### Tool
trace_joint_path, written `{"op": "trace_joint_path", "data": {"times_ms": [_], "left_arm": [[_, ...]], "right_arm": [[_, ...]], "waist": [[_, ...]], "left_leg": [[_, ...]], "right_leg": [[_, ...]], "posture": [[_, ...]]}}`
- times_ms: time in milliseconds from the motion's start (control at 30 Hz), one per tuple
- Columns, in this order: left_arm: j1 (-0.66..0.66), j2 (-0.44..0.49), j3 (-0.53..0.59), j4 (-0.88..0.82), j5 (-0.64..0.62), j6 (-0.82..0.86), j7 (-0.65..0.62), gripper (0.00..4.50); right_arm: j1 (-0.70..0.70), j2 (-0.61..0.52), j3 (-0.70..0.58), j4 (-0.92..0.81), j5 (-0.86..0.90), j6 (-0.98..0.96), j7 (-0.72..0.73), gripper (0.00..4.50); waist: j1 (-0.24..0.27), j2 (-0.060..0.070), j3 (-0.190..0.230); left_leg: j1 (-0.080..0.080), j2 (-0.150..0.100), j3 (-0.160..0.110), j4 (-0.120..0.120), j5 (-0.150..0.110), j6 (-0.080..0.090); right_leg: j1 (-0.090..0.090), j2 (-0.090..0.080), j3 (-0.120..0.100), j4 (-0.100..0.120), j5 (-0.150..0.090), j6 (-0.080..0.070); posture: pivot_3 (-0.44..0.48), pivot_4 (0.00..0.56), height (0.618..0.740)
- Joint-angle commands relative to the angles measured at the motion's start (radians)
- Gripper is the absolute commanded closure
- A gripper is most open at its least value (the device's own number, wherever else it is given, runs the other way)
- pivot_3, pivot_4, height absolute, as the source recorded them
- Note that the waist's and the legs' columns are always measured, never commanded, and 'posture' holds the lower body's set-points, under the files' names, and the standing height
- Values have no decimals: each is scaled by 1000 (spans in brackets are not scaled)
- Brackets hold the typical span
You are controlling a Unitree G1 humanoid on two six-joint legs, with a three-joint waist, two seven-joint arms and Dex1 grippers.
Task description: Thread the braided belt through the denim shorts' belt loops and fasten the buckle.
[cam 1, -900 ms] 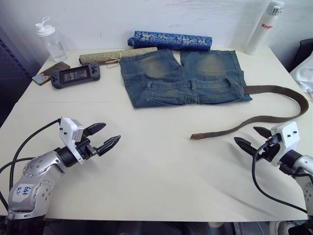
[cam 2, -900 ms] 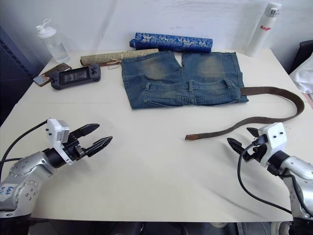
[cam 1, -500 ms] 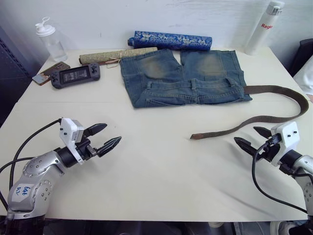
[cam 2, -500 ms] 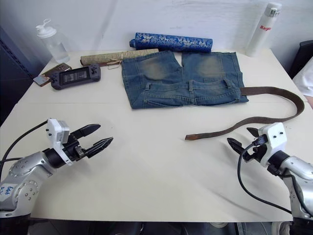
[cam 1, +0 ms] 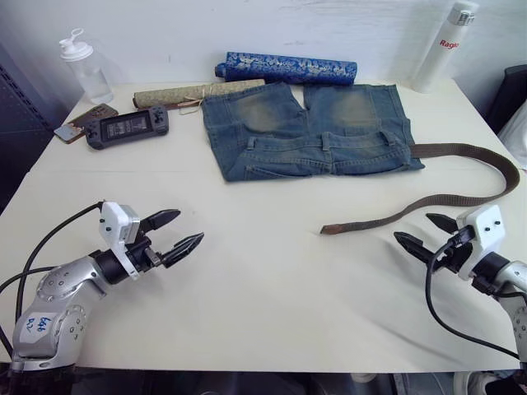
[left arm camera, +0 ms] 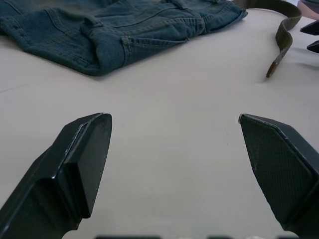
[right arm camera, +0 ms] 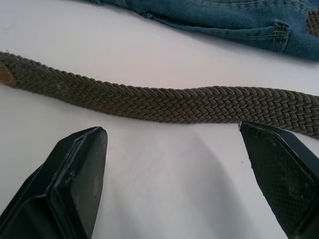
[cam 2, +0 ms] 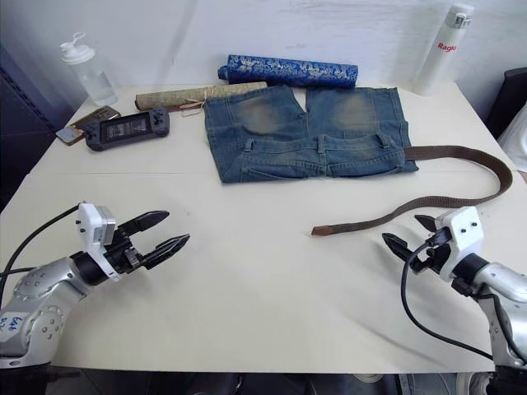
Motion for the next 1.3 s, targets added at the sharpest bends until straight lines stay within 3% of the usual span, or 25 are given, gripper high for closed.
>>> {"op": "trace_joint_path", "data": {"times_ms": [33, 233, 400, 467, 567, 733, 867, 900, 1100, 1300], "left_arm": [[3, 44, -44, -31, 20, -18, -71, 68], [-44, 82, -126, -76, 19, -8, -140, 68], [-56, 85, -145, -108, 8, 11, -143, 68], [-50, 83, -148, -121, 8, 16, -137, 68], [-38, 76, -143, -145, 1, 27, -121, 68], [-22, 72, -130, -173, -6, 42, -97, 0], [-20, 72, -125, -187, -15, 55, -81, 0], [-24, 72, -126, -187, -18, 57, -79, 0], [-79, 71, -139, -158, -32, 60, -92, 0], [-222, 71, -228, -105, -29, 72, -161, 0]], "right_arm": [[-82, -119, 62, -56, 1, 20, 118, 0], [-386, -282, 358, 100, -153, 0, 348, 0], [-586, -260, 525, 277, -249, -35, 485, 0], [-618, -247, 578, 340, -288, -65, 531, 0], [-653, -204, 609, 432, -327, -117, 535, 0], [-673, -187, 624, 500, -360, -164, 561, 2200], [-676, -173, 624, 512, -362, -190, 571, 4271], [-674, -167, 623, 509, -361, -195, 572, 4482], [-638, -131, 604, 325, -288, -125, 596, 4482], [-610, -88, 635, -140, -167, 156, 569, 4482]], "waist": [[-3, 2, 1], [-12, 3, 2], [-20, 3, 2], [-22, 3, 2], [-23, 3, 2], [-26, 2, 1], [-25, 1, 1], [-25, 1, 1], [-28, 0, 0], [-22, 4, 3]], "left_leg": [[0, 0, 1, 0, 0, 0], [1, 2, 1, 0, 0, 0], [0, 1, 0, -1, 0, 0], [-1, 1, 0, -1, 0, 0], [-1, 1, 0, -1, 0, 0], [0, 3, 1, 0, 0, 0], [0, 2, 1, 0, 0, 0], [0, 2, 1, 0, 0, 0], [0, 4, 1, 0, 0, -1], [-1, 9, 1, 0, 0, -1]], "right_leg": [[0, 0, 0, 0, -1, -1], [0, 1, -1, -1, -1, -1], [0, 0, -2, -2, 2, 3], [0, 0, -2, -3, 7, 14], [0, 0, -2, -3, 7, 14], [0, 1, -1, -2, 8, 13], [0, 1, -1, -2, 8, 12], [0, 1, -1, -2, 8, 12], [-1, 3, -1, -2, 8, 12], [-2, 4, -1, -2, 8, 12]], "posture": [[0, 150, 637], [0, 150, 637], [0, 150, 637], [0, 150, 637], [0, 150, 637], [0, 150, 637], [0, 150, 637], [0, 150, 637], [0, 150, 637], [0, 150, 637]]}}
